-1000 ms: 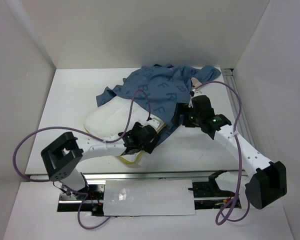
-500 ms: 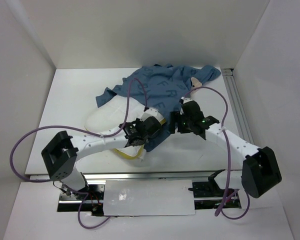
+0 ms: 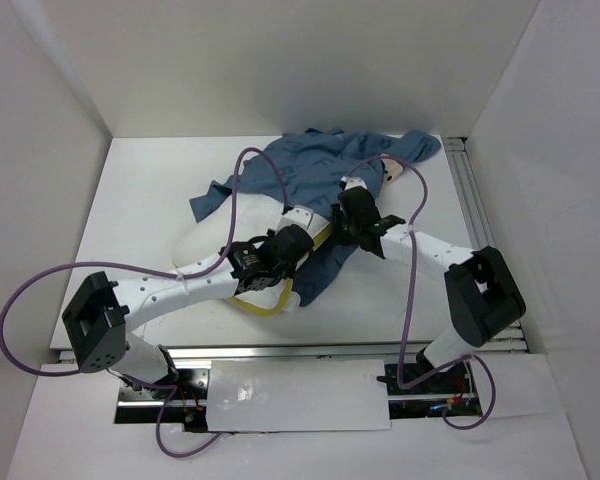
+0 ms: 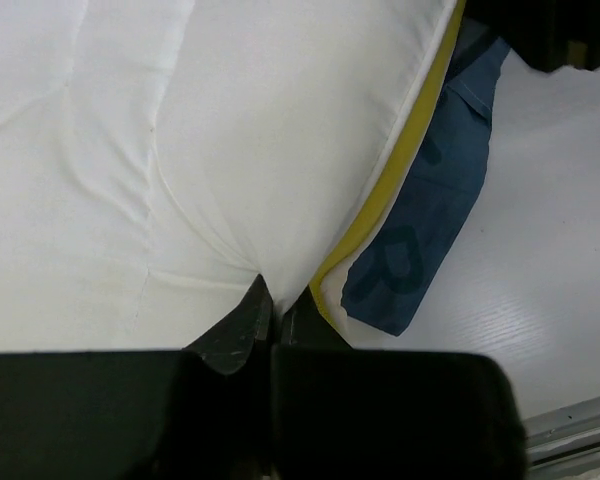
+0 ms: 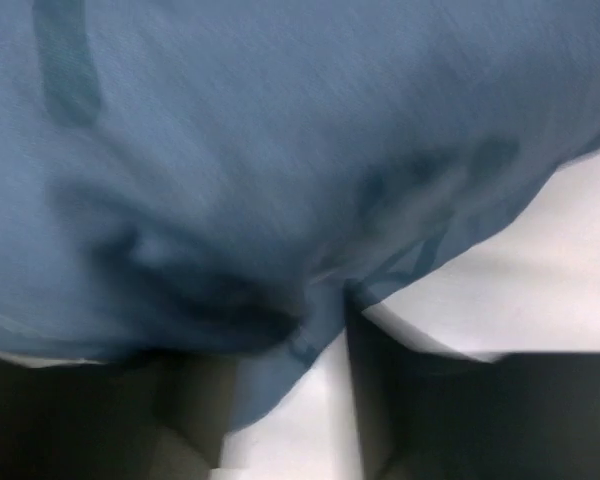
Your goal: Put the pillow into the pillowcase
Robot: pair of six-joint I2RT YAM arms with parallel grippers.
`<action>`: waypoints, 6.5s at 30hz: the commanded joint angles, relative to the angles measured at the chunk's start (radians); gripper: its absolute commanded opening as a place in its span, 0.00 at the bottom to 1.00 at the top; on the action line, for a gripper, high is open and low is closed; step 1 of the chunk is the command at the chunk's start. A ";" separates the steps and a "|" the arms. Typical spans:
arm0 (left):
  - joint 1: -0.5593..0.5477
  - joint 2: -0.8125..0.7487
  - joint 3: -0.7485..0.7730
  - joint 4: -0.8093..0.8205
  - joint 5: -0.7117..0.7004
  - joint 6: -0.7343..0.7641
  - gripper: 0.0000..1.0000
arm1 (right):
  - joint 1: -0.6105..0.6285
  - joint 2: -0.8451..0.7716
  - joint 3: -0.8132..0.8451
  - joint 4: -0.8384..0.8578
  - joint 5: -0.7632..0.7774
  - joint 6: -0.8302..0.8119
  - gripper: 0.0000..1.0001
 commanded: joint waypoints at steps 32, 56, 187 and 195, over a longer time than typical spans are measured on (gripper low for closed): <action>0.108 0.111 0.196 0.013 0.085 -0.112 0.00 | 0.332 -0.494 -0.057 -0.031 -0.909 -0.165 0.15; 0.668 -0.187 -0.100 -0.089 0.351 -0.226 1.00 | 0.279 0.251 0.772 -0.270 0.136 -0.246 0.95; -0.097 -0.033 -0.330 0.333 0.113 0.153 0.00 | -0.179 0.001 0.162 -0.005 -0.241 0.057 0.96; -0.028 -0.050 -0.230 0.374 0.134 0.152 0.00 | -0.008 -0.337 -0.032 -0.248 -0.066 0.014 0.94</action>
